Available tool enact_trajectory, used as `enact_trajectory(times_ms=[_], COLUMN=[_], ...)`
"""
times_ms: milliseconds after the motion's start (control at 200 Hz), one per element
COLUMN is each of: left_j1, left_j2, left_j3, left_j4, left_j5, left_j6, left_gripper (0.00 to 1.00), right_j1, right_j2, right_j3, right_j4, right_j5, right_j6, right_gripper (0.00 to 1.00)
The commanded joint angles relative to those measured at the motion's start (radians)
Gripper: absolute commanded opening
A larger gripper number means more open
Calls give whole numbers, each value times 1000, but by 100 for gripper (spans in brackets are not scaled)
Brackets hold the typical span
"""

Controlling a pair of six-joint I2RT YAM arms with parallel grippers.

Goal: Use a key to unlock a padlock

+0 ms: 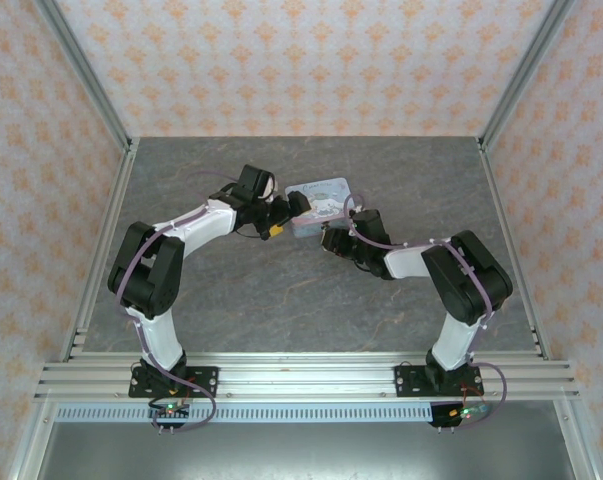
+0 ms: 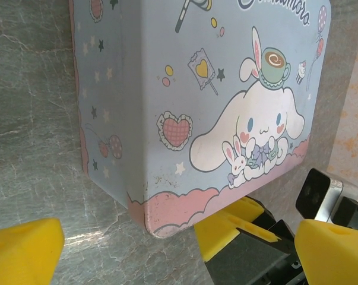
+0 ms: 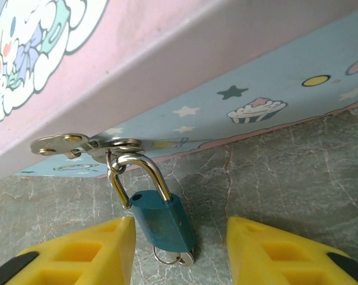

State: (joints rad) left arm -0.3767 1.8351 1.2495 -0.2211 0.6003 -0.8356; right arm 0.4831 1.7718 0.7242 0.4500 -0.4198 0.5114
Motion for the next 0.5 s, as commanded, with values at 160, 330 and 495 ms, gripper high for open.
enact_trajectory(times_ms=[160, 330, 495], left_j1=[15, 14, 16], left_j2=[12, 16, 19], left_j3=[33, 38, 44], left_j4=[-2, 3, 2], left_j5=[29, 32, 34], left_j6=[4, -2, -3], left_gripper=[100, 100, 100], right_j1=[17, 34, 42], right_j2=[22, 39, 50], right_j3=[19, 44, 50], right_j4=[-16, -37, -42], right_j5=[-5, 3, 14], right_j6=[-42, -49, -54], right_gripper=[42, 42, 38])
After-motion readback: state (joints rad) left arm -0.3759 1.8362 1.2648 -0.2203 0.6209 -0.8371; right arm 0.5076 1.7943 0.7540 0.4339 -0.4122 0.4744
